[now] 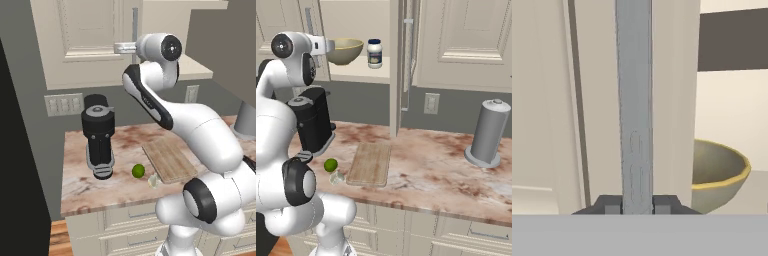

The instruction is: Open the cabinet. Place the bowl and condiment on the counter. Then place the lime and garlic on the cutting board.

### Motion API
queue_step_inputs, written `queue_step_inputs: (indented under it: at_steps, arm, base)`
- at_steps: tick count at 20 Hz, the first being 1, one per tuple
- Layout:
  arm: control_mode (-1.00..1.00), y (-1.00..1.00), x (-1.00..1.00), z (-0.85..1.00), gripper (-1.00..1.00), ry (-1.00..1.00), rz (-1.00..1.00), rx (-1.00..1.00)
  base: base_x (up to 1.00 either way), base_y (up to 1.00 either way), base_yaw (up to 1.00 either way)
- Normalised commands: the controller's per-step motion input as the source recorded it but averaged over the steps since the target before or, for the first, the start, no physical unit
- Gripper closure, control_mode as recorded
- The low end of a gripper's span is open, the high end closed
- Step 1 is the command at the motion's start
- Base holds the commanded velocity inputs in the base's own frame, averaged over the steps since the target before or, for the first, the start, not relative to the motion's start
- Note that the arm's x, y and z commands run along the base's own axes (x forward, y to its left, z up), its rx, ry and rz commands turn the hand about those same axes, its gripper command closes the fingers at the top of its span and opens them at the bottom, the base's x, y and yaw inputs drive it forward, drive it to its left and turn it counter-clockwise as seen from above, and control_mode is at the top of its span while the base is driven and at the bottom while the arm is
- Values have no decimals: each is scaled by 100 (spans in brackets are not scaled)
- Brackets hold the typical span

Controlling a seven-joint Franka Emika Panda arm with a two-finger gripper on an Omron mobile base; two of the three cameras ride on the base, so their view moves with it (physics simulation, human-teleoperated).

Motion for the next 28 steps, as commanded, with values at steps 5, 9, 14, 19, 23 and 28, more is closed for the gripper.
queue_step_inputs:
  at_steps: [5,9,14,19,23,28]
  arm:
    - [-100,4,-10,0,100,0,-3,0]
    - [-100,14,-31,7,100,0,-13,0]
    - [-100,1,-40,15,100,0,-12,0]
    - [-100,5,-63,13,100,0,-12,1]
    - [-100,12,-74,3,100,0,-12,1]
    - [-100,20,-74,0,100,0,-10,1]
  base:
    - [0,0,0]
    - [0,0,0]
    - [0,0,0]
    - [0,0,0]
    - [0,0,0]
    - [0,0,0]
